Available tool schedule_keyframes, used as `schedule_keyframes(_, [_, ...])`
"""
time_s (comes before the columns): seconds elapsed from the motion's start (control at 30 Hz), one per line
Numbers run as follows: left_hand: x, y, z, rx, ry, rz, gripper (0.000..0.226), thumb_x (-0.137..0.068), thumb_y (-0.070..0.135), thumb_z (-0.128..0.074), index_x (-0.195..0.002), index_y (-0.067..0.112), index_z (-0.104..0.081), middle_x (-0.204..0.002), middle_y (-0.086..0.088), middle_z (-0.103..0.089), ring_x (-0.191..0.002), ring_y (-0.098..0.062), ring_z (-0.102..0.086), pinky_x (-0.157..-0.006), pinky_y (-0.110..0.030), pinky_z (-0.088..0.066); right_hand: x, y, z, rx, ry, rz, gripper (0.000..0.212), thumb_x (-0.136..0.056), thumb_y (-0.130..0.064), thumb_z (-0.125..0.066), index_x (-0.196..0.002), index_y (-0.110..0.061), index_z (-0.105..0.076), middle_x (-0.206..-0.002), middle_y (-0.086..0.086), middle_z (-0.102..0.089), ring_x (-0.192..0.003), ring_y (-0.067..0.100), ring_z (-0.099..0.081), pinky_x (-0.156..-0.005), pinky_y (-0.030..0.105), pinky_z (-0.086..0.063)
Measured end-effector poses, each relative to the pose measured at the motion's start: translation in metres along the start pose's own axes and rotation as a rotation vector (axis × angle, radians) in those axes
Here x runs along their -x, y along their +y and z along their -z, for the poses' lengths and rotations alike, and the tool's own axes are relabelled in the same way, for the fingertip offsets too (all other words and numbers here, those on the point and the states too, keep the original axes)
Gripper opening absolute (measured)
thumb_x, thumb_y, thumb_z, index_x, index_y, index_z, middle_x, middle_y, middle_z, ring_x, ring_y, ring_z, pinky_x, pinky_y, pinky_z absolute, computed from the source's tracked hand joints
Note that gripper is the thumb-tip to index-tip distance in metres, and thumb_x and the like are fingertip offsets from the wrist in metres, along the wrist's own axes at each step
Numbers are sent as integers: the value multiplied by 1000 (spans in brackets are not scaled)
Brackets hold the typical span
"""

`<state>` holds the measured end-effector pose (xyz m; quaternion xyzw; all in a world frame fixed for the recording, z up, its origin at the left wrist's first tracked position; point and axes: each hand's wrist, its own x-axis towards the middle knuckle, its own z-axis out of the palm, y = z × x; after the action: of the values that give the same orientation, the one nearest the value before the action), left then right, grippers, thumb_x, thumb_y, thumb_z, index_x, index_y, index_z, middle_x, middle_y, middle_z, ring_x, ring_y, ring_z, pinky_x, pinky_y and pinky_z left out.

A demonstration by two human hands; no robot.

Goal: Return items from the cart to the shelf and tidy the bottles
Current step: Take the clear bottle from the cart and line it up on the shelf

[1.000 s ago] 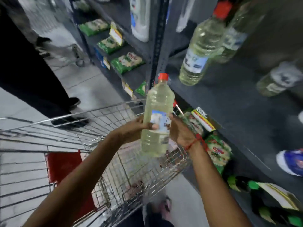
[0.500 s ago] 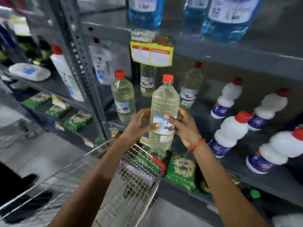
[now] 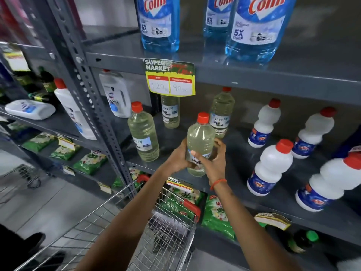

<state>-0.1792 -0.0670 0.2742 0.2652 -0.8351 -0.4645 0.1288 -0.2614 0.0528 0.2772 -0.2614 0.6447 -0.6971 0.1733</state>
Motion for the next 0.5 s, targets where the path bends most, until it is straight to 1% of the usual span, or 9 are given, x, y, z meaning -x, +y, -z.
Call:
schedule_keyframes(0.07, [-2,-2,4,3,-28,31,102,-61,5,-83,-142,15,-22,-133,-12,-53,-122,-29,-52,-99,-47,-48,-2,3,-2,-3,2,5,77,-55,-16,-88,-118,-24,-44,-113,-17,-57,-100,-10,-57,-85,8,-48])
schedule_keyframes(0.13, [0,-5,5,37,-40,38,97,-57,10,-84,-136,16,-28,-129,-8,-54,-122,-26,-52,-100,-49,-47,-3,6,0,-1,-25,2,79,-57,-13,-86,-122,-25,-41,-119,-13,-55,-110,0,-56,-92,13,-48])
schedule_keyframes(0.23, [11,-22,-7,149,11,82,96,-50,16,-87,-129,16,-33,-121,-2,-56,-116,-24,-56,-97,-45,-51,-1,22,10,44,-124,-30,93,-63,-5,-81,-140,-14,-29,-136,-4,-47,-126,11,-49,-105,25,-43])
schedule_keyframes(0.27, [15,-30,-14,179,31,91,95,-48,18,-89,-127,17,-36,-119,-2,-57,-115,-24,-57,-96,-45,-51,0,28,13,73,-160,-60,98,-64,-6,-80,-144,-13,-24,-142,0,-44,-130,14,-46,-107,29,-41])
schedule_keyframes(0.3, [18,-38,-22,182,60,107,97,-45,25,-92,-125,18,-38,-120,-3,-59,-115,-25,-58,-95,-47,-52,1,33,16,100,-193,-93,99,-65,-7,-79,-146,-13,-22,-145,2,-43,-132,16,-45,-107,32,-41])
schedule_keyframes(0.37, [22,-41,-33,166,105,129,103,-37,42,-90,-124,18,-40,-123,-6,-61,-115,-23,-59,-95,-50,-51,1,40,19,166,-232,-150,89,-69,-9,-77,-144,-15,-29,-138,1,-49,-129,18,-49,-99,30,-44])
schedule_keyframes(0.47, [25,-24,-33,138,149,127,100,-38,48,-82,-122,11,-44,-119,-10,-65,-110,-25,-63,-91,-45,-53,1,41,17,175,-242,-183,77,-69,-16,-77,-137,-17,-40,-132,4,-57,-120,25,-57,-81,32,-57])
schedule_keyframes(0.5, [25,-20,-33,135,161,120,97,-39,48,-81,-121,9,-46,-117,-11,-67,-108,-26,-63,-89,-43,-53,1,42,16,175,-237,-179,74,-71,-14,-76,-136,-16,-41,-132,6,-58,-117,24,-59,-74,26,-59])
